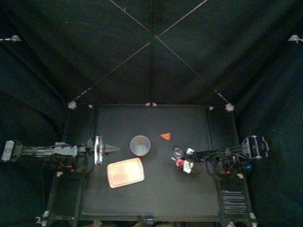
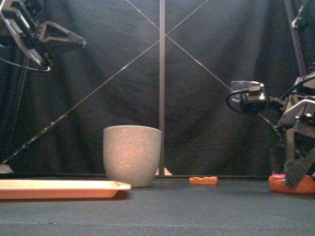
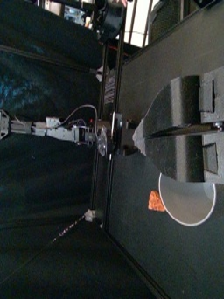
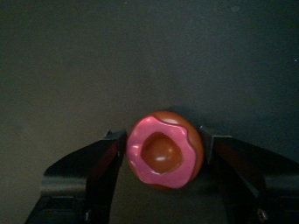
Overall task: Pick the donut then place it on the pink plate
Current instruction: Place donut on the pink plate
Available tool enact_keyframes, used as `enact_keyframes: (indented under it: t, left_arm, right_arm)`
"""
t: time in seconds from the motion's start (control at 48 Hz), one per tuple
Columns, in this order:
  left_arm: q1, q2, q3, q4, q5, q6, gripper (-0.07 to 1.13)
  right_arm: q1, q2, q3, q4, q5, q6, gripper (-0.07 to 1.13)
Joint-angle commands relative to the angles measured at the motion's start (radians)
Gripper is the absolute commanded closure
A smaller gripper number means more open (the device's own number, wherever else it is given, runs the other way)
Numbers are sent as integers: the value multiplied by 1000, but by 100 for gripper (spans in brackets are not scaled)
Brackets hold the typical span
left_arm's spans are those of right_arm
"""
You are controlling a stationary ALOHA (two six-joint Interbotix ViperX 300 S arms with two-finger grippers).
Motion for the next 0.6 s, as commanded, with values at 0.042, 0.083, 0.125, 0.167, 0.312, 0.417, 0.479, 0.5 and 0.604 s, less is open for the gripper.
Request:
enact_keyframes:
  t: [0.042, 0.083, 0.125, 0.167, 0.312, 0.417, 0.479, 0.5, 0.604]
  left_arm:
    - [2, 5, -12, -2, -8, 0, 107]
    - [2, 5, -12, -2, -9, 0, 107]
    - [3, 5, -11, -2, -8, 0, 107]
    - [3, 5, -9, -2, -8, 0, 107]
    - [2, 5, -9, -2, -9, 2, 107]
    - [3, 5, -9, -2, -9, 0, 107]
    - [3, 5, -11, -2, -9, 0, 107]
    - [2, 5, -11, -2, -9, 0, 107]
    - [3, 5, -9, -2, -12, 2, 107]
  right_arm:
    - [14, -5, -6, 8, 35, 3, 32]
    - [25, -6, -6, 8, 38, 5, 36]
    - [32, -5, -8, 9, 40, 5, 39]
    - [35, -6, -11, 11, 40, 5, 40]
    - [54, -11, -63, 9, 38, 3, 40]
    - [66, -12, -132, 0, 32, 0, 40]
    - [74, -11, -179, -11, 18, 0, 40]
    - [75, -9, -195, -15, 12, 0, 40]
    - [91, 3, -276, -52, -49, 0, 40]
